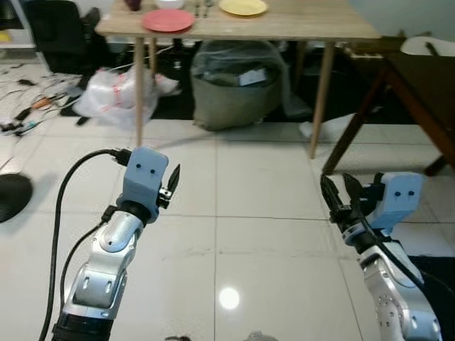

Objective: Setting the table

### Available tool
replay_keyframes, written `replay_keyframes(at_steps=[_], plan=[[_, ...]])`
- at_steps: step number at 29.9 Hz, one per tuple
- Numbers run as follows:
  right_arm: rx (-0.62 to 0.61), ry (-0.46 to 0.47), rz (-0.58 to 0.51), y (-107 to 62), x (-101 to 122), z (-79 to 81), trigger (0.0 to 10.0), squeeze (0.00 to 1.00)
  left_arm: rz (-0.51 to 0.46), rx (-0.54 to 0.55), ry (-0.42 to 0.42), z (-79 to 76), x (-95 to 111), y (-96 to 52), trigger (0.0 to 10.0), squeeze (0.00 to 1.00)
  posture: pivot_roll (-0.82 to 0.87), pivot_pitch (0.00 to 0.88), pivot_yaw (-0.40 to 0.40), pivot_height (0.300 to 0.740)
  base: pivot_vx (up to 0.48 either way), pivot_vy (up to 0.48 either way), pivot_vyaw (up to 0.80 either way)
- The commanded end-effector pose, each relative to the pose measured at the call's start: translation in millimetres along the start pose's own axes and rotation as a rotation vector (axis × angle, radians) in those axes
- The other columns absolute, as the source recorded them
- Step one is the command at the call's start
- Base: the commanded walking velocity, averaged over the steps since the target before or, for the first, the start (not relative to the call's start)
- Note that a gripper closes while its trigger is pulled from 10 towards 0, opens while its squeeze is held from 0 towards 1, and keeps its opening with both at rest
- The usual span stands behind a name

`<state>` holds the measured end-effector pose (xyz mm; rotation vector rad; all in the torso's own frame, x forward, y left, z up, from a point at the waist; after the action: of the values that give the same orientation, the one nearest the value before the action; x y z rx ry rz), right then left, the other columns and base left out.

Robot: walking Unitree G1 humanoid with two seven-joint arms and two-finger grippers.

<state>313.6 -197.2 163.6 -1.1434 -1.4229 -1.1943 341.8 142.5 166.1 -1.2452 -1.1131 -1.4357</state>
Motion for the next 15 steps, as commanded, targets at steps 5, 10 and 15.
replay_keyframes(at_steps=[5, 10, 15], plan=[[-0.017, -0.007, 0.007, -3.0, -2.0, -5.1, 10.0, 0.0, 0.018, -0.01, 0.005, -2.7, -4.7, 0.4, 10.0, 0.0, -0.17, 0.015, 0.06, 0.74, 0.0, 0.0, 0.0], [-0.017, -0.008, 0.004, -2.6, -1.5, -5.0, 10.0, 0.0, 0.021, -0.01, 0.005, -2.8, -5.2, 0.9, 10.0, 0.0, -0.17, 0.013, 0.061, 0.74, 0.0, 0.0, 0.0], [-0.018, -0.015, 0.003, -1.9, -1.1, -5.5, 10.0, 0.0, 0.03, -0.014, -0.004, -5.1, -6.0, 1.6, 10.0, 0.0, -0.17, 0.011, 0.06, 0.74, 0.0, 0.0, 0.0]])
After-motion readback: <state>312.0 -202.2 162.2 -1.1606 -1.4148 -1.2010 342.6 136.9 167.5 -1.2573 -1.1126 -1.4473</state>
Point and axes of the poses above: a point about 5 cm out from each wrist's last joint towards the gripper, its own y axis pointing out of the wrist towards the gripper, its own x axis along the axis of the wrist's last joint, z = x × y, the point moved 5 cm from there along y, pointing out of the wrist towards the gripper, and after that the axes turned 10 degrees about -y, right-handed, at the moved point
